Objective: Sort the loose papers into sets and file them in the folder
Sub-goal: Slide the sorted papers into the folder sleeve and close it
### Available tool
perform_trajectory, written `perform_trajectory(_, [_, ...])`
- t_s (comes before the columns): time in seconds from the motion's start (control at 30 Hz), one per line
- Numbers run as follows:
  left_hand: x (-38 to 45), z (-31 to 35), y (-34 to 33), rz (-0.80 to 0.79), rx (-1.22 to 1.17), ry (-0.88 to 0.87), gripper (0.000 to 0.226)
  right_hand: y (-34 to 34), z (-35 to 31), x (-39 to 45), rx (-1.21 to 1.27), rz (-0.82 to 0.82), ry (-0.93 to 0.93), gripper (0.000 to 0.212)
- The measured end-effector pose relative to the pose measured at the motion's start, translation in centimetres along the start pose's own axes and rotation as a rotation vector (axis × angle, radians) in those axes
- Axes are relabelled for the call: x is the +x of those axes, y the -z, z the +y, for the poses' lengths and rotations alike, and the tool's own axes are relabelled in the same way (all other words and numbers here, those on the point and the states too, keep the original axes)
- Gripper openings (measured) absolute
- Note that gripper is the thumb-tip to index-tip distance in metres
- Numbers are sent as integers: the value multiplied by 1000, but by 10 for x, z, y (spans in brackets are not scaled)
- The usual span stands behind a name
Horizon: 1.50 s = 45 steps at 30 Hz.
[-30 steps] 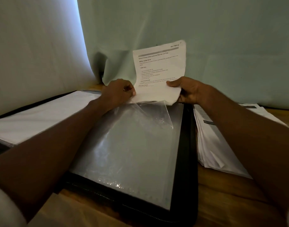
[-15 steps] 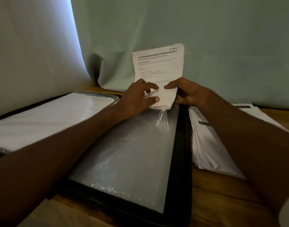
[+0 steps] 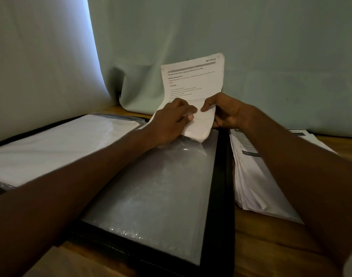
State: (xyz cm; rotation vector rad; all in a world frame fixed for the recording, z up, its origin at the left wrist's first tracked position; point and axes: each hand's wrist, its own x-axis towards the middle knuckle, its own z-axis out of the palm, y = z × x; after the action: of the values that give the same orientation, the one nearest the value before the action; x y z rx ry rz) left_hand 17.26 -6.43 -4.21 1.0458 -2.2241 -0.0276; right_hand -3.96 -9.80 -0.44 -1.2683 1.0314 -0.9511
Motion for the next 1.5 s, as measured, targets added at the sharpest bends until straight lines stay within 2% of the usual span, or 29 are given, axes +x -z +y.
perform_trajectory(0.1, [0, -7, 5, 119, -35, 48, 31, 2, -4, -5, -119, -68, 2, 47])
perform_trajectory(0.2, [-1, -16, 14, 145, -24, 105, 20, 6, -6, -2, -66, 4, 36, 45])
perform_trajectory(0.3, [-5, -21, 17, 69, -33, 145, 20, 12, 0, 4, 0, 98, 36, 44])
perform_trajectory(0.53, [-6, -23, 20, 79, -39, 132, 14, 17, 19, 8, 97, 97, 5, 41])
perform_trajectory(0.67, [-3, -29, 17, 182, -56, 130, 12, 11, 17, 14, 146, 226, 57, 40])
perform_trajectory(0.8, [1, -29, 13, 266, -58, 142, 7, 12, 17, 8, 53, 99, -8, 34])
perform_trajectory(0.9, [2, -29, 13, 257, -47, 158, 6, 15, 15, 5, 25, 35, -10, 43])
perform_trajectory(1.03, [5, -32, 14, 188, -60, 197, 10, 20, 9, 5, 141, 34, 48, 36])
perform_trajectory(1.13, [3, -39, 19, 109, -59, 215, 15, 16, 9, 3, -14, 28, -24, 36])
perform_trajectory(1.27, [1, -47, 31, -79, -18, 260, 23, 12, 5, 8, 31, 160, 26, 44])
perform_trajectory(1.37, [0, -52, 36, -58, -111, 286, 24, 9, -1, 15, 41, 340, 84, 35])
perform_trajectory(1.5, [1, -40, 28, -21, -211, 215, 17, 4, -1, 16, -15, 325, 42, 31])
